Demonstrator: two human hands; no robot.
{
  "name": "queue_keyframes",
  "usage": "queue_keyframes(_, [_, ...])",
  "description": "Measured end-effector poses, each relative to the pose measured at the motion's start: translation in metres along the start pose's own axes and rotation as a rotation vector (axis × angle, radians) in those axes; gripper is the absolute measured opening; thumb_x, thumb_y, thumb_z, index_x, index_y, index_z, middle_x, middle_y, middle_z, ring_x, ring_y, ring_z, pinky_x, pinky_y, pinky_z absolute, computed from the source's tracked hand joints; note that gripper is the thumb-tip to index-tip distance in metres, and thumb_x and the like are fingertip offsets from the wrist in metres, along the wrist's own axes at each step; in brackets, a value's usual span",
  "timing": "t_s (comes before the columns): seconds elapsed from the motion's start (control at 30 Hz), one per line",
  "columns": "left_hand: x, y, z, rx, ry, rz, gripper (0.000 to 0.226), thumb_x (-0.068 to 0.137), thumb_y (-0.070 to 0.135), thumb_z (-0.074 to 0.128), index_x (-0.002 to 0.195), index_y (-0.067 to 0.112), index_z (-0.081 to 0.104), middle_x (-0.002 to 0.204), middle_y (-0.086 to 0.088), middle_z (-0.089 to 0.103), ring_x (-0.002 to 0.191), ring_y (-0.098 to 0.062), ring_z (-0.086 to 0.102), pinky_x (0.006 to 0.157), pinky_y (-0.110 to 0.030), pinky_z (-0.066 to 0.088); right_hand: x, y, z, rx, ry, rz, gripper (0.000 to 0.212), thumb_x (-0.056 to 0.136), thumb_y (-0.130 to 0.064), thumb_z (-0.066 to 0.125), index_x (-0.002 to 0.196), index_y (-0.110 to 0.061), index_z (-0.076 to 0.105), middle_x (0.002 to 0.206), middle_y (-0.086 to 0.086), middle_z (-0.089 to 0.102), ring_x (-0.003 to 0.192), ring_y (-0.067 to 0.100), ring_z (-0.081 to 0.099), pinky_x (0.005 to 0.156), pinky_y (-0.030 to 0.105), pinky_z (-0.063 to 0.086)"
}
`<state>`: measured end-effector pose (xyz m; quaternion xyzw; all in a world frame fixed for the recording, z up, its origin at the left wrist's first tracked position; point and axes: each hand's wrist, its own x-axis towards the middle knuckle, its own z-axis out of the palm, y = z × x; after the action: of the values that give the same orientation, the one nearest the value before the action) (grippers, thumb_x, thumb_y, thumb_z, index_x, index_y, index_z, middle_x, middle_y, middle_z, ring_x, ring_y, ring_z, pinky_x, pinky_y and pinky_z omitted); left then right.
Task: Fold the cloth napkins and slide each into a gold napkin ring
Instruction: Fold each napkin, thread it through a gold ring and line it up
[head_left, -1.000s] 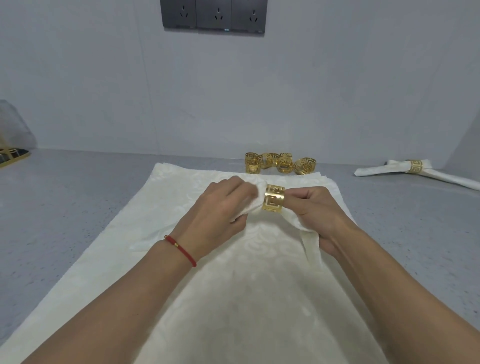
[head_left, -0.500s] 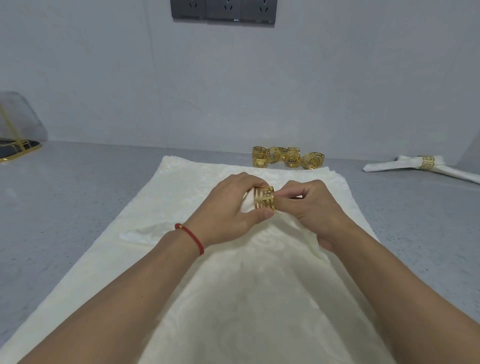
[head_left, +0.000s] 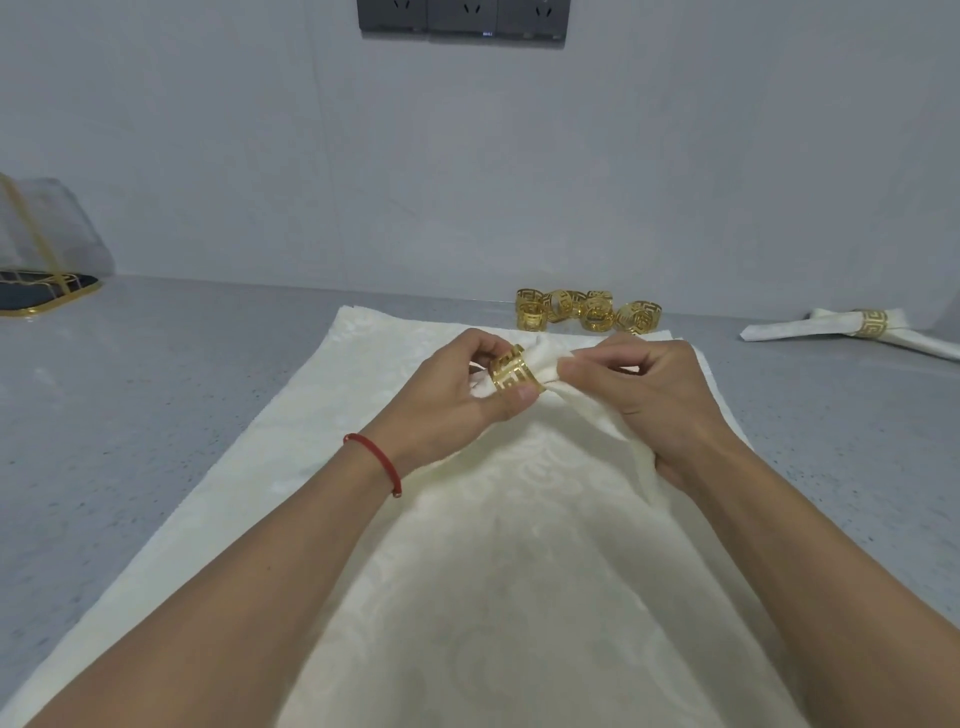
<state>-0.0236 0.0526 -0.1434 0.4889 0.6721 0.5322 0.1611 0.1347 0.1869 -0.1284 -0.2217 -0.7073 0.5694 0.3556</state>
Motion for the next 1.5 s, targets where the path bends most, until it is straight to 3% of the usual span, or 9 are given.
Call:
queue_keyframes(0.2, [-0.002, -0.002, 0.001, 0.285, 0.064, 0.169, 0.04, 0.08, 0.021, 0.081, 0.108, 0.026, 0.053, 0.108, 0.008, 0.055, 0.094, -0.01, 0.055, 0.09, -0.032, 0.048, 0.003, 0.003, -0.011, -0.1, 0.028, 0.044, 0.009, 0.08, -0.031, 0.086, 0.084, -0.023, 0.083, 0.094, -0.006, 0.078, 0.086, 0.011, 0.07, 0.087, 0.035, 0.054])
queue_keyframes(0.37, [-0.003, 0.003, 0.003, 0.351, 0.088, 0.232, 0.046, 0.074, 0.023, 0.086, 0.109, 0.027, 0.056, 0.108, 0.009, 0.055, 0.098, -0.004, 0.053, 0.086, -0.018, 0.041, 0.001, 0.005, -0.009, -0.833, -0.169, -0.211, 0.045, 0.092, -0.07, 0.045, 0.098, -0.029, 0.063, 0.093, -0.011, 0.068, 0.084, 0.011, 0.064, 0.075, 0.037, 0.049])
queue_keyframes(0.5, [-0.008, 0.016, -0.005, 0.08, 0.132, 0.039, 0.045, 0.081, 0.039, 0.08, 0.12, 0.032, 0.059, 0.104, 0.012, 0.064, 0.093, 0.004, 0.062, 0.071, -0.007, 0.044, -0.001, 0.001, -0.005, -0.467, -0.14, -0.151, 0.025, 0.102, -0.046, 0.055, 0.107, -0.024, 0.064, 0.082, -0.001, 0.075, 0.073, 0.013, 0.072, 0.071, 0.036, 0.055])
queue_keyframes(0.63, [-0.012, 0.017, -0.015, -0.218, -0.037, -0.14, 0.03, 0.096, 0.038, 0.063, 0.119, 0.019, 0.066, 0.101, -0.009, 0.076, 0.092, -0.03, 0.073, 0.079, -0.037, 0.058, 0.001, -0.005, -0.009, -0.362, -0.088, -0.102, 0.022, 0.1, -0.046, 0.059, 0.108, -0.027, 0.067, 0.086, -0.008, 0.075, 0.068, 0.007, 0.067, 0.064, 0.026, 0.051])
queue_keyframes(0.87, [-0.014, 0.022, -0.023, -0.403, -0.147, -0.253, 0.031, 0.096, 0.027, 0.065, 0.12, 0.009, 0.068, 0.111, -0.014, 0.074, 0.095, -0.027, 0.07, 0.079, -0.033, 0.055, -0.008, -0.024, -0.013, -0.7, -0.148, -0.084, 0.043, 0.096, -0.067, 0.043, 0.083, -0.027, 0.054, 0.08, -0.007, 0.059, 0.079, 0.013, 0.056, 0.067, 0.031, 0.04])
queue_keyframes(1.0, [-0.014, 0.013, -0.019, -0.226, -0.216, -0.299, 0.03, 0.091, 0.028, 0.073, 0.115, 0.012, 0.071, 0.105, -0.012, 0.075, 0.098, -0.03, 0.072, 0.092, -0.046, 0.056, -0.006, -0.022, -0.017, -1.068, -0.283, 0.139, 0.061, 0.083, -0.09, 0.022, 0.083, -0.034, 0.048, 0.099, 0.001, 0.058, 0.099, 0.026, 0.057, 0.091, 0.043, 0.047])
queue_keyframes(1.2, [-0.009, -0.007, -0.01, 0.227, -0.111, -0.307, 0.051, 0.072, 0.057, 0.078, 0.093, 0.011, 0.072, 0.084, -0.009, 0.072, 0.069, -0.017, 0.067, 0.072, -0.031, 0.055, 0.0, -0.006, -0.035, -1.226, -0.424, 0.255, 0.056, 0.086, -0.08, 0.051, 0.094, -0.026, 0.064, 0.097, -0.004, 0.07, 0.089, 0.013, 0.063, 0.078, 0.034, 0.049])
queue_keyframes(1.33, [-0.007, -0.007, -0.018, 0.183, -0.058, -0.297, 0.036, 0.084, 0.042, 0.075, 0.11, 0.016, 0.072, 0.066, 0.002, 0.051, 0.062, -0.014, 0.051, 0.061, -0.024, 0.042, 0.005, -0.003, -0.033, -1.211, -0.313, -0.01, 0.056, 0.082, -0.085, 0.044, 0.107, -0.038, 0.061, 0.108, -0.016, 0.064, 0.099, 0.012, 0.062, 0.088, 0.041, 0.052])
queue_keyframes(1.5, [-0.008, -0.017, -0.011, 0.229, -0.043, -0.254, 0.03, 0.083, 0.036, 0.076, 0.112, 0.029, 0.07, 0.073, 0.003, 0.06, 0.057, -0.007, 0.054, 0.055, -0.022, 0.043, 0.004, 0.024, -0.007, -1.088, -0.433, -0.224, 0.053, 0.091, -0.066, 0.058, 0.136, -0.038, 0.052, 0.131, -0.017, 0.055, 0.12, 0.01, 0.052, 0.099, 0.037, 0.046])
